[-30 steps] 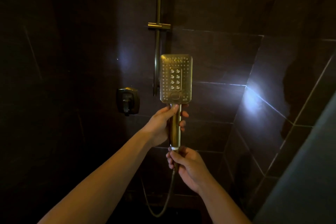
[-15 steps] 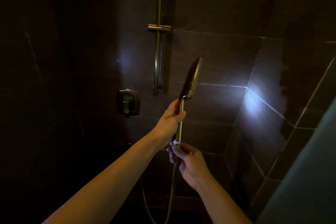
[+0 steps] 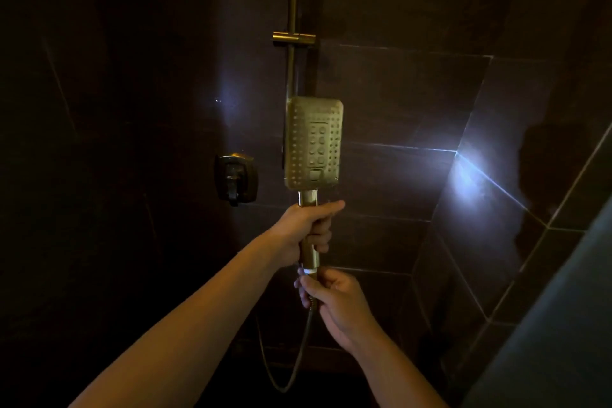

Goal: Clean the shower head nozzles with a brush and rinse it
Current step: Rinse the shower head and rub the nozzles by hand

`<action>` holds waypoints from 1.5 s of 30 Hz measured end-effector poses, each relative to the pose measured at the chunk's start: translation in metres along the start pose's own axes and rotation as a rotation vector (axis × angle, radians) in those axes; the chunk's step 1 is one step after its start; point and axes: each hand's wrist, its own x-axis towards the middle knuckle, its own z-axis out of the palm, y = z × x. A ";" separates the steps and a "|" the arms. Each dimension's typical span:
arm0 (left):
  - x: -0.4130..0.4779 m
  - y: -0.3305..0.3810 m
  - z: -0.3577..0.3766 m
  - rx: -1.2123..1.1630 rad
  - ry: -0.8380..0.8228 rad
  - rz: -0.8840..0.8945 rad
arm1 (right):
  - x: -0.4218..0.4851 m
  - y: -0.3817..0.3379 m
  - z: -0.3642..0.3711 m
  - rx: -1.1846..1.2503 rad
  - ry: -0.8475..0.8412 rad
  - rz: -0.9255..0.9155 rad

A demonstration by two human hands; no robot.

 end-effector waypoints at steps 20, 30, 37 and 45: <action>0.005 0.000 -0.006 0.073 0.370 0.056 | 0.018 -0.005 0.004 0.207 -0.073 0.093; -0.002 -0.001 -0.021 -0.040 -0.010 -0.070 | 0.017 -0.001 0.007 0.144 -0.130 0.045; 0.004 -0.019 0.000 0.240 0.635 0.192 | 0.020 0.008 0.013 0.184 0.077 0.075; -0.008 0.004 -0.017 -0.101 -0.002 -0.050 | 0.010 -0.001 0.014 0.134 -0.082 0.044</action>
